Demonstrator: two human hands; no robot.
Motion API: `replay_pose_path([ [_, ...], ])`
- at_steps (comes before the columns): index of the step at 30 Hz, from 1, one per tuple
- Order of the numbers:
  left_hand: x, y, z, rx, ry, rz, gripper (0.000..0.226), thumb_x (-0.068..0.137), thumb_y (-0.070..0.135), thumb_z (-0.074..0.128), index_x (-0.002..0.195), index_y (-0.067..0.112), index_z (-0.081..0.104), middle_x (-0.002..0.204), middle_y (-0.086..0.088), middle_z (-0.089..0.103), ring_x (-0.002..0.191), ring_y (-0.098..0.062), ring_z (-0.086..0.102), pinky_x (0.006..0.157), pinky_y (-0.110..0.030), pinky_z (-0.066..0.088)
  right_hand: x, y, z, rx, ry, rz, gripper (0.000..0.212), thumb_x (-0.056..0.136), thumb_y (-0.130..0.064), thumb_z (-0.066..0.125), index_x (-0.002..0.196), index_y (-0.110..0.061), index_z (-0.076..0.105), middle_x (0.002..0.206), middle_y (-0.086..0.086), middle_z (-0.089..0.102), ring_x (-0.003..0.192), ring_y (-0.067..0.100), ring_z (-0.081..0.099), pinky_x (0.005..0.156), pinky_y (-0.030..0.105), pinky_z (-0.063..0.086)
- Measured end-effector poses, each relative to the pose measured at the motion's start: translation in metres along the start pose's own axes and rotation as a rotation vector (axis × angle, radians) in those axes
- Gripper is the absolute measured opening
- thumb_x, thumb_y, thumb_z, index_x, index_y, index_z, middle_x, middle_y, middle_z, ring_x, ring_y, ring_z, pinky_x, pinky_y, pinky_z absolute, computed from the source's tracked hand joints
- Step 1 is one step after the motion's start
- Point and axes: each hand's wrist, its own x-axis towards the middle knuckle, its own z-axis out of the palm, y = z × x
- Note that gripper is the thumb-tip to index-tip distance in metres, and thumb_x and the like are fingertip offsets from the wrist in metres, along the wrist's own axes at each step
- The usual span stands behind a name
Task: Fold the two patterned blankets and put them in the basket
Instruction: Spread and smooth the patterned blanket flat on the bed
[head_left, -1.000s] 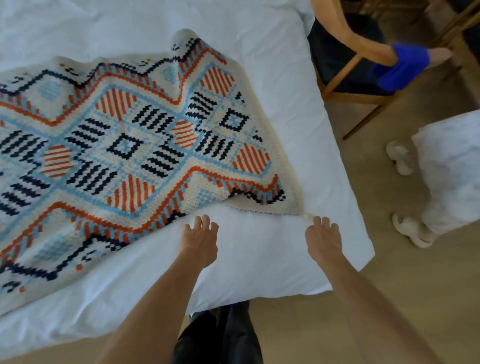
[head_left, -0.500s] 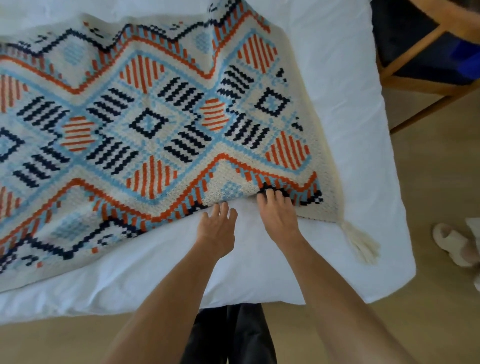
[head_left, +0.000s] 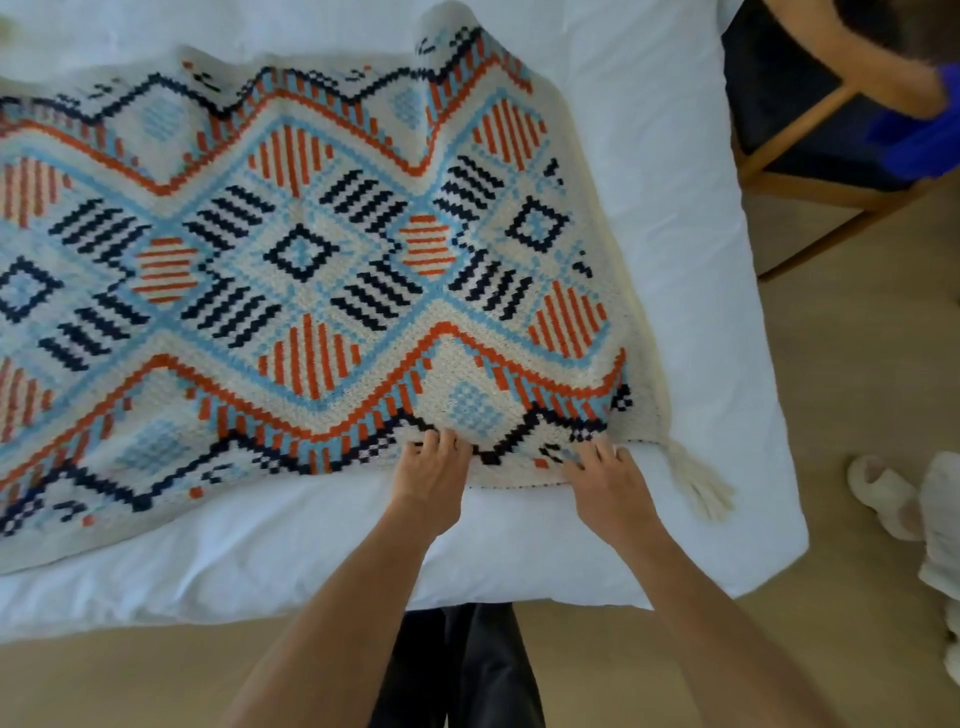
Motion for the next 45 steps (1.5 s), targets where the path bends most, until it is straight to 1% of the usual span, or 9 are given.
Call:
replay_pose_path([
  [3, -0.010, 0.003, 0.009, 0.014, -0.039, -0.008, 0.051, 0.087, 0.013, 0.053, 0.134, 0.009, 0.032, 0.132, -0.013, 0.036, 0.118, -0.028, 0.039, 0.092, -0.037, 0.039, 0.003, 0.003, -0.012, -0.049, -0.044, 0.045, 0.010, 0.068, 0.000, 0.056, 0.067, -0.008, 0.062, 0.071, 0.009, 0.054, 0.070, 0.028, 0.050, 0.058, 0.037, 0.045],
  [7, -0.021, -0.006, 0.025, 0.044, -0.043, -0.056, 0.058, 0.085, 0.010, 0.054, 0.138, 0.009, 0.030, 0.133, -0.013, 0.035, 0.119, -0.029, 0.039, 0.096, -0.039, 0.039, 0.029, -0.024, -0.027, 0.016, -0.093, 0.070, 0.031, 0.051, 0.004, 0.065, 0.078, -0.007, 0.055, 0.077, 0.012, 0.052, 0.071, 0.028, 0.049, 0.057, 0.037, 0.043],
  [12, -0.035, -0.036, 0.044, 0.119, -0.049, -0.135, 0.066, 0.082, 0.011, 0.062, 0.138, 0.011, 0.028, 0.131, -0.012, 0.034, 0.117, -0.029, 0.037, 0.095, -0.040, 0.039, 0.045, -0.083, -0.018, 0.092, -0.092, -0.054, 0.048, 0.055, 0.000, 0.067, 0.099, -0.009, 0.052, 0.090, 0.015, 0.053, 0.082, 0.030, 0.048, 0.063, 0.039, 0.045],
  [21, -0.046, -0.107, 0.063, 0.141, -0.021, -0.331, 0.059, 0.083, 0.012, 0.063, 0.133, 0.007, 0.033, 0.133, -0.017, 0.037, 0.119, -0.034, 0.040, 0.096, -0.046, 0.040, 0.079, -0.155, -0.002, 0.086, -0.003, -0.237, 0.028, 0.066, 0.001, 0.068, 0.092, -0.007, 0.061, 0.081, 0.010, 0.058, 0.074, 0.026, 0.056, 0.064, 0.036, 0.050],
  [24, -0.050, -0.114, 0.068, 0.100, 0.004, -0.340, 0.049, 0.087, 0.020, 0.056, 0.131, 0.009, 0.036, 0.129, -0.015, 0.040, 0.116, -0.033, 0.041, 0.094, -0.046, 0.041, 0.080, -0.160, 0.001, 0.110, 0.013, -0.278, 0.012, 0.076, 0.001, 0.053, 0.079, -0.007, 0.062, 0.070, 0.009, 0.058, 0.063, 0.024, 0.055, 0.055, 0.033, 0.048],
  [29, -0.056, -0.107, 0.063, 0.005, 0.067, -0.322, 0.058, 0.088, 0.051, 0.051, 0.127, 0.010, 0.039, 0.128, -0.014, 0.041, 0.115, -0.035, 0.043, 0.091, -0.050, 0.040, 0.080, -0.149, -0.015, 0.165, 0.068, -0.306, 0.028, 0.071, 0.001, 0.031, 0.062, -0.008, 0.057, 0.052, 0.007, 0.051, 0.044, 0.021, 0.046, 0.041, 0.027, 0.038],
  [35, -0.060, -0.102, 0.048, -0.007, -0.044, -0.334, 0.047, 0.086, 0.008, 0.058, 0.128, 0.005, 0.038, 0.124, -0.017, 0.044, 0.109, -0.035, 0.049, 0.088, -0.050, 0.048, 0.086, -0.132, -0.031, 0.150, 0.073, -0.305, 0.028, 0.069, 0.000, 0.029, 0.058, -0.009, 0.054, 0.049, 0.006, 0.049, 0.041, 0.021, 0.044, 0.041, 0.024, 0.032],
  [39, -0.065, -0.116, 0.058, 0.040, -0.099, -0.272, 0.040, 0.089, 0.005, 0.055, 0.126, 0.005, 0.041, 0.119, -0.012, 0.049, 0.106, -0.027, 0.050, 0.084, -0.037, 0.049, 0.082, -0.137, -0.028, 0.129, 0.039, -0.337, 0.029, 0.066, -0.001, 0.027, 0.056, -0.011, 0.052, 0.049, 0.004, 0.047, 0.040, 0.020, 0.041, 0.041, 0.024, 0.026],
  [45, -0.063, -0.124, 0.071, 0.079, -0.256, -0.224, 0.044, 0.089, 0.013, 0.059, 0.131, 0.008, 0.045, 0.125, -0.009, 0.051, 0.112, -0.024, 0.050, 0.093, -0.037, 0.047, 0.064, -0.148, -0.018, 0.148, -0.266, -0.367, 0.022, 0.059, 0.000, 0.066, 0.079, -0.009, 0.068, 0.074, 0.006, 0.064, 0.064, 0.020, 0.060, 0.050, 0.027, 0.045],
])
